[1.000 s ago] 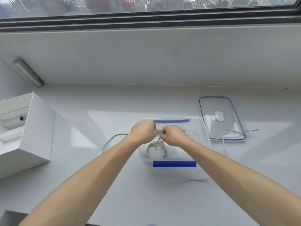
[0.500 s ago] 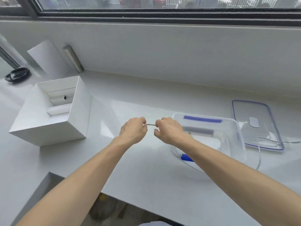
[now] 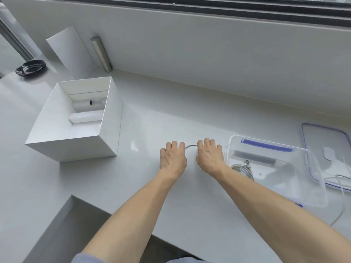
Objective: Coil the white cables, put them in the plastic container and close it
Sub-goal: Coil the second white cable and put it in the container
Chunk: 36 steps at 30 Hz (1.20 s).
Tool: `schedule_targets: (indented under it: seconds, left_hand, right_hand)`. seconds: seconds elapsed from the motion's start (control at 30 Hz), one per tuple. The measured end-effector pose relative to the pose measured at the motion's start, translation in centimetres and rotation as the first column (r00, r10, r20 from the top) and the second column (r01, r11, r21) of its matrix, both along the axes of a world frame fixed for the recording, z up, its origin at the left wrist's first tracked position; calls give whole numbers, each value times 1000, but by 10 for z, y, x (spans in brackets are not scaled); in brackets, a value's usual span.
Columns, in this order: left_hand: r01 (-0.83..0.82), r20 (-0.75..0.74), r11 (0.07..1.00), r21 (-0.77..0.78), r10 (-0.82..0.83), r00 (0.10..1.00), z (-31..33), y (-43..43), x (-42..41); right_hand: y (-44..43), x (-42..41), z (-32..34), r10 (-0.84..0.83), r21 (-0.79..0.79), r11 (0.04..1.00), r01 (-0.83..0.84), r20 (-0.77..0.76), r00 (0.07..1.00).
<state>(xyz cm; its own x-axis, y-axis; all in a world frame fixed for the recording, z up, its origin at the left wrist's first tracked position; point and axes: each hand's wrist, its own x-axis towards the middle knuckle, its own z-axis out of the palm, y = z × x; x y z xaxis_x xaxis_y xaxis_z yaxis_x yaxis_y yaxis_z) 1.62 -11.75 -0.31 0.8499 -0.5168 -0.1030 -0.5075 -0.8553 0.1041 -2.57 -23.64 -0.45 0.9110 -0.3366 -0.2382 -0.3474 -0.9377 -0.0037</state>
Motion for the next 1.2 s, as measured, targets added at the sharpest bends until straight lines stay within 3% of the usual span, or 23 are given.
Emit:
schedule_targets:
  seconds: [0.13,0.47,0.63,0.7,0.9,1.03,1.2]
  left_hand:
    - [16,60,999,41,-19,998,-14,-6,3]
    - [-4,-76,999,45,7,997,-27,-8,13]
    - [-28,-33,998,54,30,999,-23,-3,16]
    - [-35,9,999,9,35,999,-21,7,19]
    - [-222,-146,957,-189,196,970,-3,42,17]
    - [-235,-125,932,-276,208,970,10,55,16]
    - [-291,-151,841,-456,249,957,25,73,23]
  right_hand:
    - [2,9,-13,-45,-51,998,43,-23,999]
    - [-8,16,-22,-70,-54,996,68,-29,997]
    - [-10,14,-19,-69,-72,995,68,-16,997]
    - [-11,11,-18,-69,-71,995,67,-30,997]
    - [-7,4,-13,-24,-43,999,20,-89,996]
    - [2,2,3,-63,185,979,80,-95,993]
    - [15,-18,32,-228,492,850,190,18,973]
